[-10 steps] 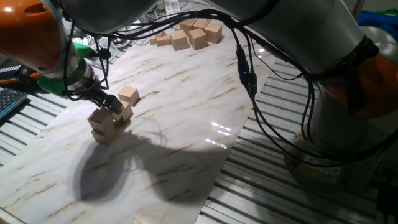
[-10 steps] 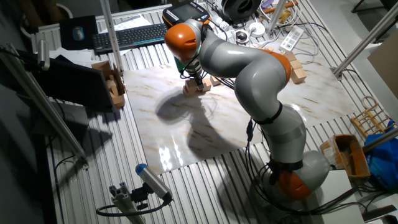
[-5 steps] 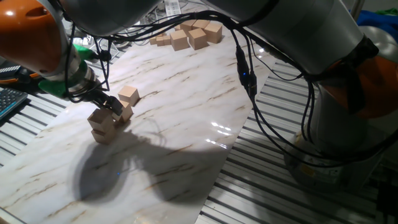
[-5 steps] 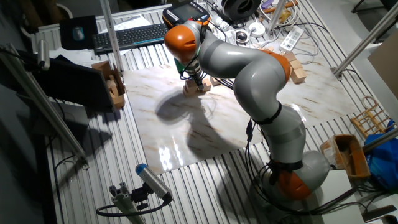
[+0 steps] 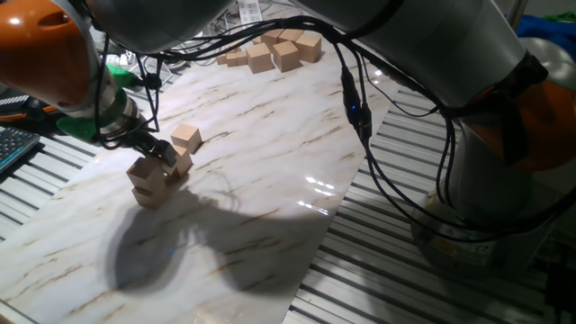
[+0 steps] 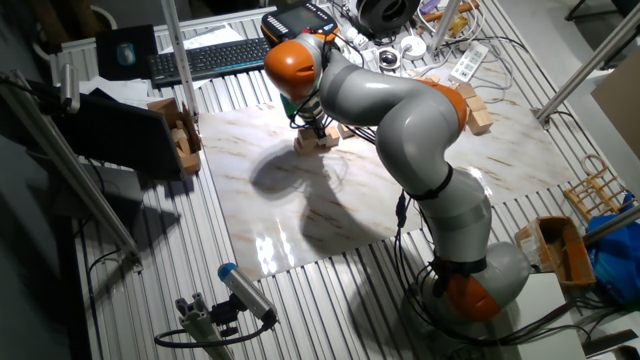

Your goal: Stack the blocks into a pyramid shape

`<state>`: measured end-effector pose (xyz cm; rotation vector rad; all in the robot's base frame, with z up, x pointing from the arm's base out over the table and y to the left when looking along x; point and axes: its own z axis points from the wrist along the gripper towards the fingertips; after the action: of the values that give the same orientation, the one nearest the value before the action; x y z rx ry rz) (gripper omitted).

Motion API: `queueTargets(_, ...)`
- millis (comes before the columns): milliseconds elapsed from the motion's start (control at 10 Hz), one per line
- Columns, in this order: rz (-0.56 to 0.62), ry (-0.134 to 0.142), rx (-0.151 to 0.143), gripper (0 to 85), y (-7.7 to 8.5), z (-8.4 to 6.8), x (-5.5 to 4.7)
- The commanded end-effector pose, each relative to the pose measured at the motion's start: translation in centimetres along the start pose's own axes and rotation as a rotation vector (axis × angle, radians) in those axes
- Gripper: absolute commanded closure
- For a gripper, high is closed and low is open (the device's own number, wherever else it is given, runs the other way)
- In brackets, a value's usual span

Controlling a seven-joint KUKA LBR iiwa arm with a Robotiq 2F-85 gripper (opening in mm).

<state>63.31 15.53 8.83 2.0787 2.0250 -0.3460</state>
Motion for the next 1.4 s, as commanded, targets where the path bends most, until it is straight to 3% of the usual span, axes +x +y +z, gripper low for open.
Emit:
queueTargets(0, -0.002, 0.002, 0.0, 51.0, -0.01, 0.04, -0.02)
queueTargets(200, -0.013, 0.014, -0.001, 85.0, -0.03, 0.1, -0.04)
queueTargets(600, -0.031, 0.017, 0.009, 85.0, 0.01, -0.17, -0.29)
queueTargets(1300, -0.058, 0.078, 0.032, 85.0, 0.17, -0.66, -0.65)
